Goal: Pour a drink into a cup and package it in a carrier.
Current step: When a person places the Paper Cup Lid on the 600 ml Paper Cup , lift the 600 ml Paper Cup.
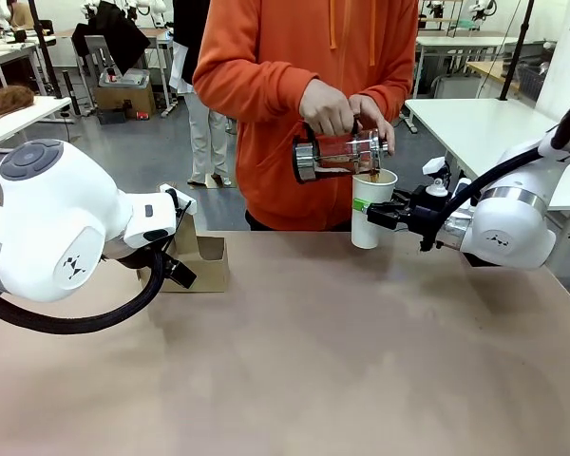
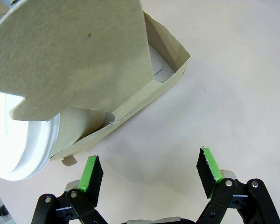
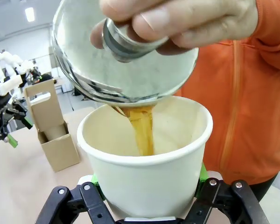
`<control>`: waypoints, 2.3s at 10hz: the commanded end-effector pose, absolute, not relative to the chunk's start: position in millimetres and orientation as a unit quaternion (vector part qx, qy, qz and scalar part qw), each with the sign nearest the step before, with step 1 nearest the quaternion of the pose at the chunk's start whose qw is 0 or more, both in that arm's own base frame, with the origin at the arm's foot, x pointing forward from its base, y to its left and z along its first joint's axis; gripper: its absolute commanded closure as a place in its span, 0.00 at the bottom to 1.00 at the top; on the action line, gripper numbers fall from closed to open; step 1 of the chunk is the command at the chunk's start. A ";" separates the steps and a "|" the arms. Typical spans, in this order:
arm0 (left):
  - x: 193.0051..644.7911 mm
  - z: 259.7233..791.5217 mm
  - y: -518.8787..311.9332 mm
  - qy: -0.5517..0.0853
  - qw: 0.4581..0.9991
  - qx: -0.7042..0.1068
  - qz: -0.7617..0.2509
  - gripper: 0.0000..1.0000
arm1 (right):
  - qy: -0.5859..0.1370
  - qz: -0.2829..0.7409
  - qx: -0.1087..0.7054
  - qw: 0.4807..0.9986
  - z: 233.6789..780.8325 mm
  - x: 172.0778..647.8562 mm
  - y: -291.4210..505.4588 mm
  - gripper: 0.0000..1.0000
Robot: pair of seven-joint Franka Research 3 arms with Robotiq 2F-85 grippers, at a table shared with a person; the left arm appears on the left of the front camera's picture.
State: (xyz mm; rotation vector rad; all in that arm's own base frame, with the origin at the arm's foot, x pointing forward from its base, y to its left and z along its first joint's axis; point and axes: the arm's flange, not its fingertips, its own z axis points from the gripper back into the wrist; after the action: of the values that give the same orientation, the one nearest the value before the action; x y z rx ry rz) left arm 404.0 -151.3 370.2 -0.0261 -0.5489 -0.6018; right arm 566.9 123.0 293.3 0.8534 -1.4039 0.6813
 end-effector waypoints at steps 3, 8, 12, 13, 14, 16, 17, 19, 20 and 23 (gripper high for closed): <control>403.7 370.5 -151.3 -0.267 0.918 -0.014 -0.293 0.00 | -0.613 0.296 0.369 0.632 294.9 567.3 125.0 0.20; 403.7 370.5 -151.3 -0.267 0.918 -0.014 -0.293 0.00 | -0.613 0.296 0.369 0.632 294.9 567.3 125.0 0.20; 403.7 370.5 -151.3 -0.267 0.918 -0.014 -0.293 0.00 | -0.613 0.296 0.369 0.632 294.9 567.3 125.0 0.20; 403.7 370.5 -151.3 -0.267 0.918 -0.014 -0.293 0.00 | -0.613 0.296 0.369 0.632 294.9 567.3 125.0 0.20; 403.7 370.5 -151.3 -0.267 0.918 -0.014 -0.293 0.00 | -0.613 0.296 0.369 0.632 294.9 567.3 125.0 0.20; 403.7 370.5 -151.3 -0.267 0.918 -0.014 -0.293 0.00 | -0.613 0.296 0.369 0.632 294.9 567.3 125.0 0.20; 403.7 370.5 -151.3 -0.267 0.918 -0.014 -0.293 0.00 | -0.613 0.296 0.369 0.632 294.9 567.3 125.0 0.20; 403.7 370.5 -151.3 -0.267 0.918 -0.014 -0.293 0.00 | -0.613 0.296 0.369 0.632 294.9 567.3 125.0 0.20; 403.7 370.5 -151.3 -0.267 0.918 -0.014 -0.293 0.00 | -0.613 0.296 0.369 0.632 294.9 567.3 125.0 0.20; 403.7 370.5 -151.3 -0.267 0.918 -0.014 -0.293 0.00 | -0.613 0.296 0.369 0.632 294.9 567.3 125.0 0.20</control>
State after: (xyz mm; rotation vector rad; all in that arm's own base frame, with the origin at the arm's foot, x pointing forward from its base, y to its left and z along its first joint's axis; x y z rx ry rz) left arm 404.0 -151.3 370.2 -0.0261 -0.5489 -0.6018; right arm 566.6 122.7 292.3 0.8520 -1.4012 0.6805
